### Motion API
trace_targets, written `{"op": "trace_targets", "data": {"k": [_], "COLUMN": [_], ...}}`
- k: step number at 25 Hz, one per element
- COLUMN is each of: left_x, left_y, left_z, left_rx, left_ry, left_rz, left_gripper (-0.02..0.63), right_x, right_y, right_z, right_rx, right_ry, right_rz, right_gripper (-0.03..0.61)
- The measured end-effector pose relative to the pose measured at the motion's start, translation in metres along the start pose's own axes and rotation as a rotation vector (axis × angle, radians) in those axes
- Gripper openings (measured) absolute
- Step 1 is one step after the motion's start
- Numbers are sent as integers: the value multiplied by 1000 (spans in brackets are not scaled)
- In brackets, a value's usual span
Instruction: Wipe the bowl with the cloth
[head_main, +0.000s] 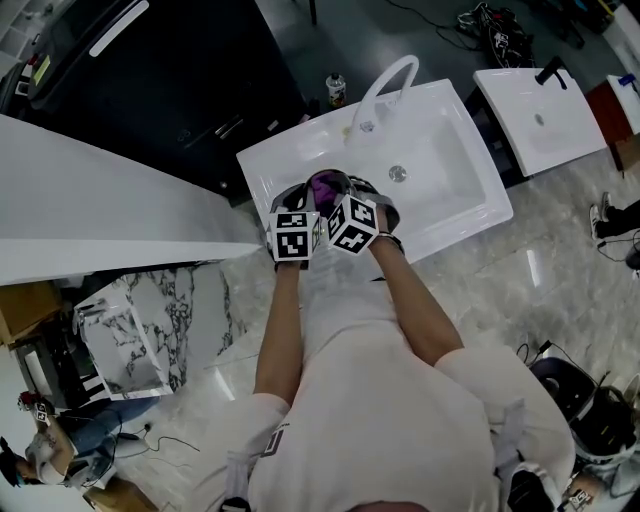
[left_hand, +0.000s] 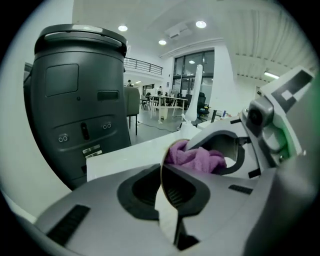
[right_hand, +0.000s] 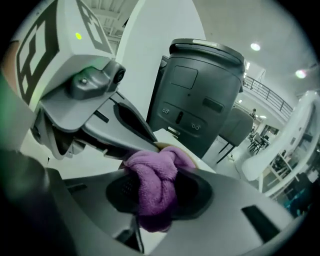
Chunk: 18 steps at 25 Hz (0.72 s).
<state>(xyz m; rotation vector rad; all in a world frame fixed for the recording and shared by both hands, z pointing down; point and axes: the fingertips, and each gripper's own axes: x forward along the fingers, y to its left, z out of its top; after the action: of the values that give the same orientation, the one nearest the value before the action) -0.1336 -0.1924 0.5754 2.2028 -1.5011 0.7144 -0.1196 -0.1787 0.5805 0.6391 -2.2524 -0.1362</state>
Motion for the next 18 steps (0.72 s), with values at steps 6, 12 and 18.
{"op": "trace_targets", "data": {"k": [6,12,18], "left_x": [-4,-7,-9], "left_y": [3,11,16], "left_z": [-11,-10,-12], "left_rx": [-9,-32,-55], "left_ry": [6,-20,-27], "left_rz": [6,27,45], "left_gripper": [18,20,21], "right_x": [4,4,1], "right_y": [1,-8,-16], "right_z": [2,6,-5], "right_rx": [-20,-32,-5], "right_ry": [-10,-13,-1], "right_rz": [-30,-94,-128], "right_gripper": [114,114,114]}}
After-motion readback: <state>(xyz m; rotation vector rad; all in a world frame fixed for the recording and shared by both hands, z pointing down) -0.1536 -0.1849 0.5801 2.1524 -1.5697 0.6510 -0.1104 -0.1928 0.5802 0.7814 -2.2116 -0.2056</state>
